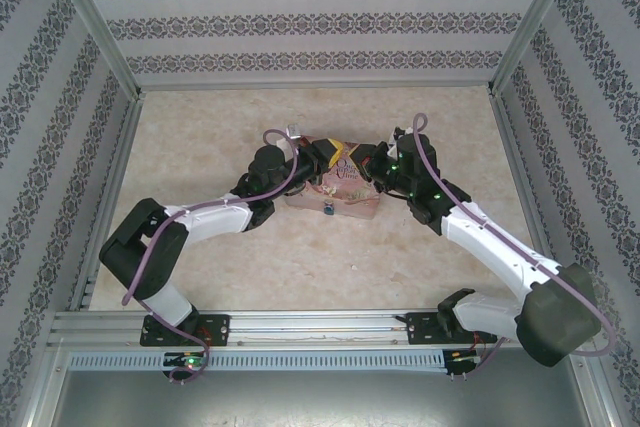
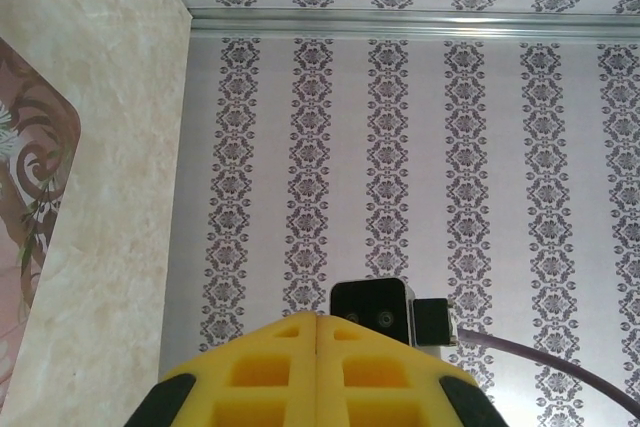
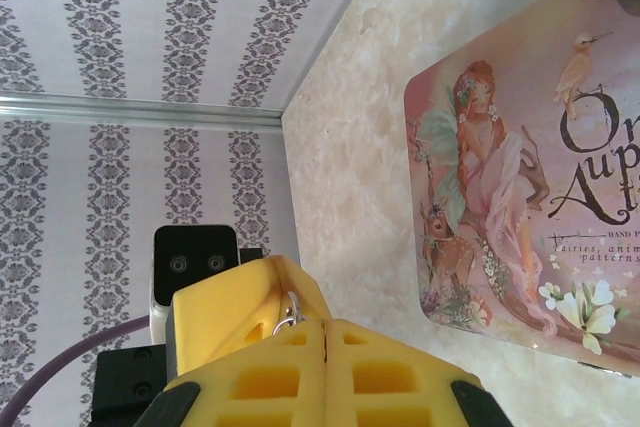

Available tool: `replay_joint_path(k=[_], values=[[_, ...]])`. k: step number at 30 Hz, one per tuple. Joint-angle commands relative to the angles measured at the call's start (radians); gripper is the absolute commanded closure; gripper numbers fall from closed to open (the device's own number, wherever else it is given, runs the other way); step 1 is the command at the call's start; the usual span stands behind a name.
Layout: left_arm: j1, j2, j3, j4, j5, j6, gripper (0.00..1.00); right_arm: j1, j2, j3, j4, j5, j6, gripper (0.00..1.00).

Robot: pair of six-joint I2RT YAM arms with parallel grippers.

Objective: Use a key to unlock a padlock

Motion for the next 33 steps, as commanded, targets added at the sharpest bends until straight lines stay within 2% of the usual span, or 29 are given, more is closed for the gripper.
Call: replay_joint_path(k=[1, 5, 9, 13, 16, 19, 24, 29, 33], values=[[-0.010, -0.047, -0.011, -0.031, -0.012, 0.046, 1.00, -0.011, -0.034, -0.021, 0.006, -0.007, -0.034, 1.00], [-0.004, -0.073, -0.010, -0.061, 0.000, 0.108, 1.00, -0.037, -0.058, -0.037, 0.027, -0.055, -0.082, 0.91], [0.016, -0.121, -0.003, -0.123, 0.043, 0.216, 1.00, -0.095, -0.103, -0.046, 0.038, -0.149, -0.170, 0.70], [0.048, -0.191, 0.026, -0.260, 0.121, 0.368, 1.00, -0.195, -0.162, -0.069, 0.057, -0.285, -0.264, 0.47], [0.070, -0.248, 0.068, -0.402, 0.192, 0.508, 1.00, -0.253, -0.182, -0.070, 0.082, -0.410, -0.320, 0.38], [0.090, -0.291, 0.109, -0.512, 0.276, 0.639, 1.00, -0.276, -0.178, -0.056, 0.128, -0.553, -0.370, 0.37], [0.123, -0.325, 0.159, -0.579, 0.430, 0.742, 1.00, -0.269, -0.153, -0.029, 0.190, -0.720, -0.411, 0.34], [0.136, -0.322, 0.218, -0.636, 0.562, 0.794, 1.00, -0.224, -0.159, -0.010, 0.223, -0.768, -0.460, 0.34], [0.135, -0.310, 0.252, -0.684, 0.623, 0.818, 1.00, -0.165, -0.141, 0.015, 0.228, -0.780, -0.494, 0.37]])
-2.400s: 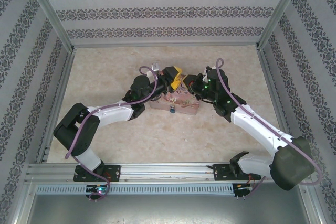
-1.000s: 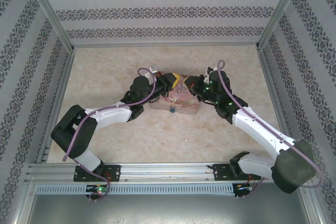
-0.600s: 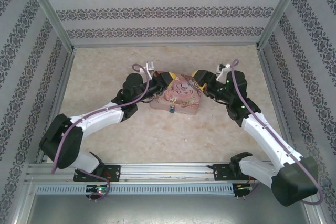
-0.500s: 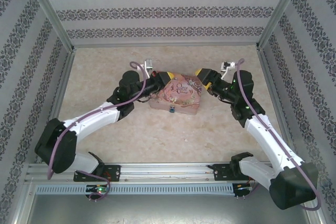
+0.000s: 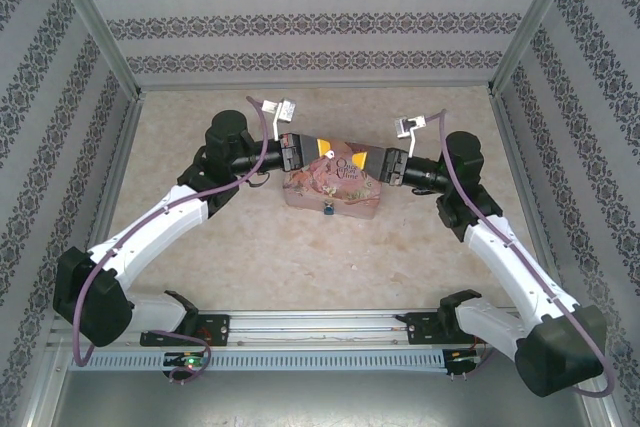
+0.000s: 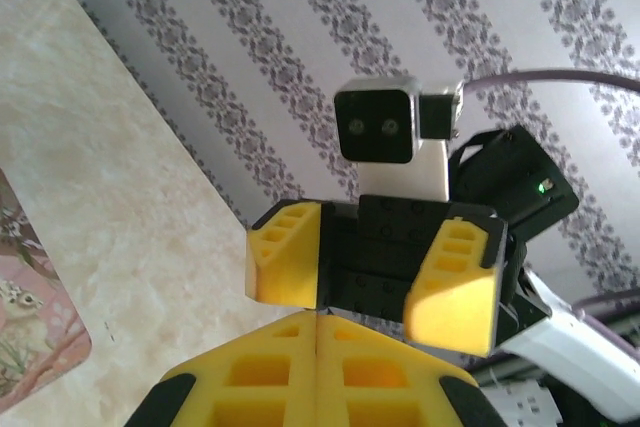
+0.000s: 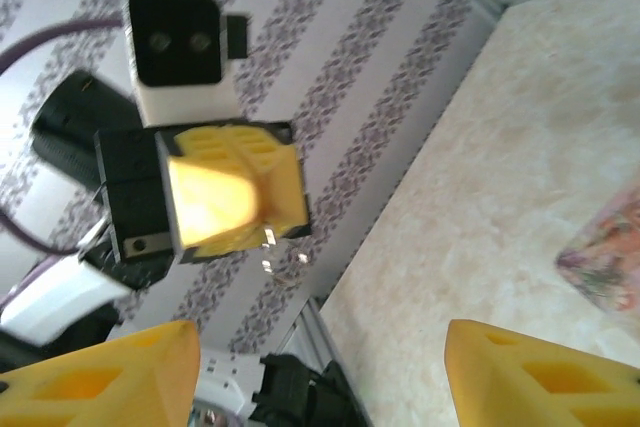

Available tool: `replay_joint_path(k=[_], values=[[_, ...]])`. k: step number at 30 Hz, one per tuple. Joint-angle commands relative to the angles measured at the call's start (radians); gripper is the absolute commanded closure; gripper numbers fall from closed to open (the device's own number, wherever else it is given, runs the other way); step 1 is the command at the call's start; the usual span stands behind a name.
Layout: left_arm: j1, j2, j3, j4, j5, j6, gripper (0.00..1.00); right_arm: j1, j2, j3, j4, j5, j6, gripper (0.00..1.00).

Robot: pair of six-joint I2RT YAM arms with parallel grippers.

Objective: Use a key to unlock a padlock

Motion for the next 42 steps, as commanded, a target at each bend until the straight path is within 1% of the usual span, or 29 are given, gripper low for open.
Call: replay_joint_path(k=[1, 4, 12, 15, 29, 36, 37, 39, 41, 42], values=[[0.009, 0.007, 0.048, -0.077, 0.114, 0.069, 1.00, 0.045, 0.017, 0.053, 0.059, -0.058, -0.069, 0.39], [0.010, 0.011, 0.060, -0.094, 0.131, 0.076, 1.00, 0.073, 0.035, 0.066, 0.059, -0.049, -0.080, 0.46], [0.009, 0.017, 0.061, -0.095, 0.142, 0.071, 1.00, 0.104, 0.069, 0.080, 0.058, -0.036, -0.086, 0.61], [0.010, 0.019, 0.061, -0.096, 0.137, 0.069, 1.00, 0.113, 0.079, 0.086, 0.058, -0.032, -0.088, 0.69], [0.009, 0.023, 0.035, -0.056, 0.127, 0.039, 1.00, 0.134, 0.096, 0.084, 0.036, -0.041, -0.091, 0.81], [0.010, 0.014, 0.029, -0.044, 0.124, 0.032, 1.00, 0.141, 0.093, 0.083, 0.019, -0.027, -0.102, 0.96], [0.011, 0.009, 0.030, -0.045, 0.119, 0.033, 0.97, 0.141, 0.089, 0.083, 0.014, -0.020, -0.105, 0.97], [0.016, -0.007, 0.027, -0.042, 0.101, 0.035, 0.81, 0.141, 0.083, 0.080, 0.009, -0.003, -0.110, 1.00], [0.028, -0.031, 0.015, -0.030, 0.072, 0.034, 0.69, 0.139, 0.076, 0.077, 0.006, 0.019, -0.108, 1.00], [0.039, -0.049, 0.002, -0.018, 0.048, 0.027, 0.64, 0.139, 0.074, 0.074, 0.009, 0.034, -0.102, 1.00]])
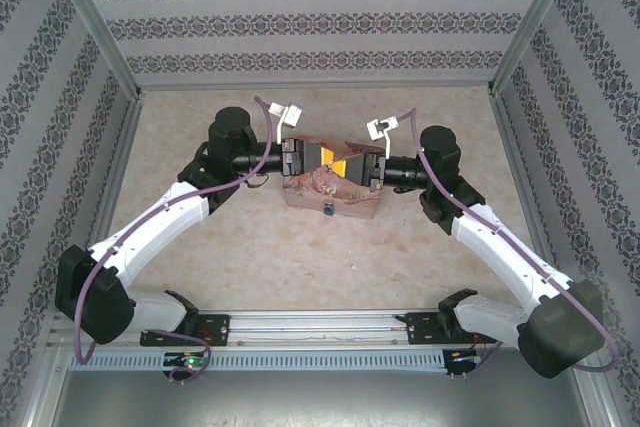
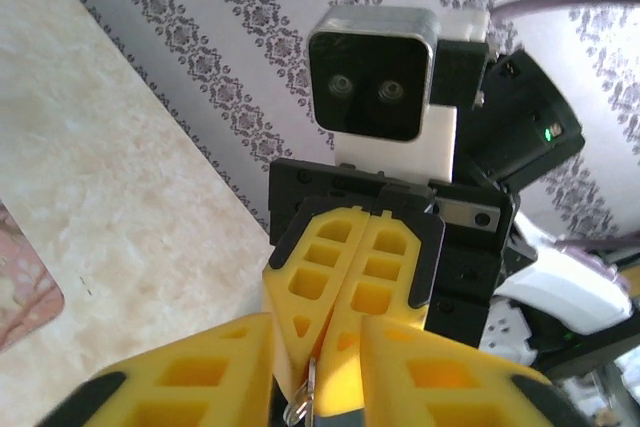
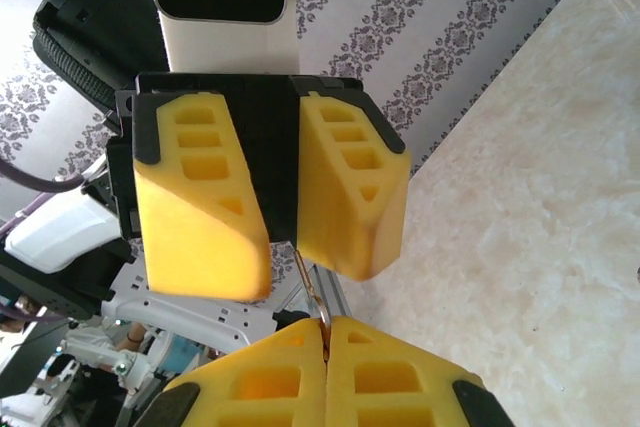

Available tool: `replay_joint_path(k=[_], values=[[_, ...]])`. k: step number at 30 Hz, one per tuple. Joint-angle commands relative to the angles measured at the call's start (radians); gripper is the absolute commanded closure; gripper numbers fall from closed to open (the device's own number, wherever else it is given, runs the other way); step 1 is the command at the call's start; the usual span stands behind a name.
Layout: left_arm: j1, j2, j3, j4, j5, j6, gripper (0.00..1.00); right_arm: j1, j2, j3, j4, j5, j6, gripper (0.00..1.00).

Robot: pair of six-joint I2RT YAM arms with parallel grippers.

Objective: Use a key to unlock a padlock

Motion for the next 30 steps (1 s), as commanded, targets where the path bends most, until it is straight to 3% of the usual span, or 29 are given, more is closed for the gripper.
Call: replay_joint_path(k=[1, 9, 14, 19, 30], values=[[0.040, -0.075, -0.039, 0.072, -0.065, -0.011, 0.60, 0.014, -0.023, 0.011, 0.005, 0.053, -0.008, 1.00], [0.061, -0.191, -0.213, 0.307, -0.276, -0.160, 0.49, 0.041, -0.052, -0.061, 0.167, 0.279, 0.139, 1.00], [-0.022, -0.216, -0.297, 0.405, -0.450, -0.169, 0.47, 0.090, -0.066, -0.138, 0.312, 0.476, 0.256, 1.00], [-0.097, -0.190, -0.329, 0.486, -0.559, -0.181, 0.44, 0.145, -0.073, -0.181, 0.370, 0.591, 0.297, 1.00], [-0.192, -0.094, -0.310, 0.540, -0.656, -0.180, 0.44, 0.210, -0.081, -0.212, 0.383, 0.639, 0.319, 1.00]])
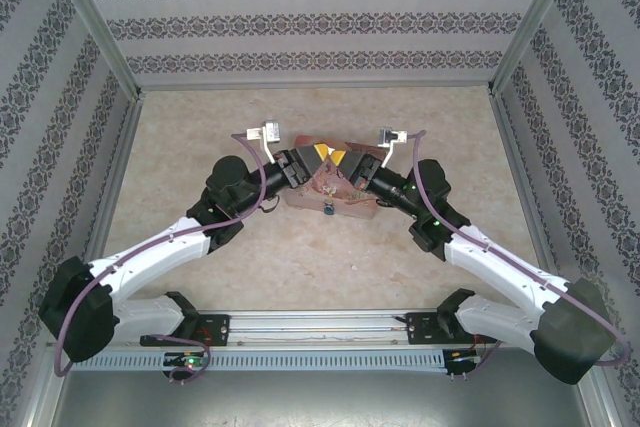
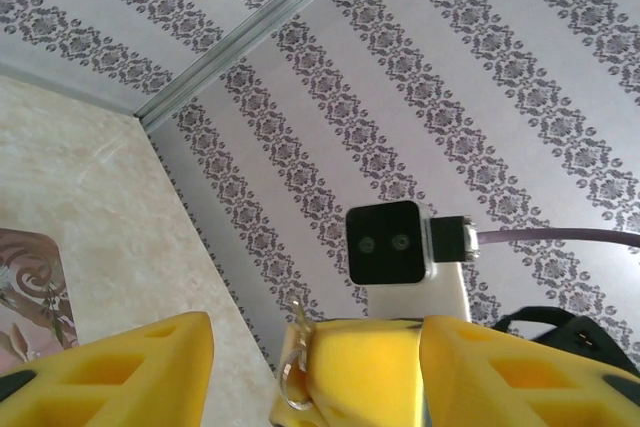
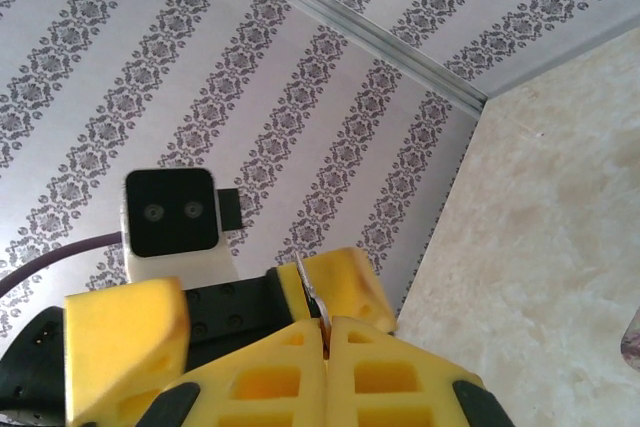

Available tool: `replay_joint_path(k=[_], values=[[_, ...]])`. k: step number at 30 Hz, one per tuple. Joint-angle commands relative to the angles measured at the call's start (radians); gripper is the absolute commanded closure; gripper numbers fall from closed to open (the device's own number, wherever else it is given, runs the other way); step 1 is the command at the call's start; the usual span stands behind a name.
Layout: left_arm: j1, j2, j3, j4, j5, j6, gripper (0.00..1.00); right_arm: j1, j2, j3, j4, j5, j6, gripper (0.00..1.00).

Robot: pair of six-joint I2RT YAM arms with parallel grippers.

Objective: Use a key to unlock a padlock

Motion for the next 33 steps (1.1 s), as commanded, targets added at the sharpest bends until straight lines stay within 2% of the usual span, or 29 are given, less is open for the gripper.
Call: replay_joint_path(k=[1, 13, 22, 25, 29, 33], values=[[-0.021, 0.021, 0.023, 0.070, -0.031, -0.013, 0.45, 0.018, -0.017, -0.007, 0.054, 0.028, 0.009, 1.00], [-0.024, 0.042, 0.038, 0.078, -0.055, -0.011, 0.67, 0.039, -0.006, -0.007, 0.037, 0.049, 0.011, 1.00], [-0.024, 0.041, 0.059, 0.045, -0.047, 0.011, 0.99, 0.040, -0.011, -0.019, 0.023, 0.053, 0.018, 1.00], [-0.023, 0.026, 0.071, 0.010, -0.035, 0.036, 1.00, 0.023, -0.024, -0.019, 0.013, 0.013, 0.011, 0.88], [-0.013, -0.004, 0.093, -0.073, 0.008, 0.066, 1.00, -0.048, -0.051, -0.024, -0.007, -0.130, 0.008, 0.70], [0.005, -0.021, 0.127, -0.145, 0.092, 0.073, 1.00, -0.132, -0.072, -0.022, -0.015, -0.295, 0.006, 0.60]])
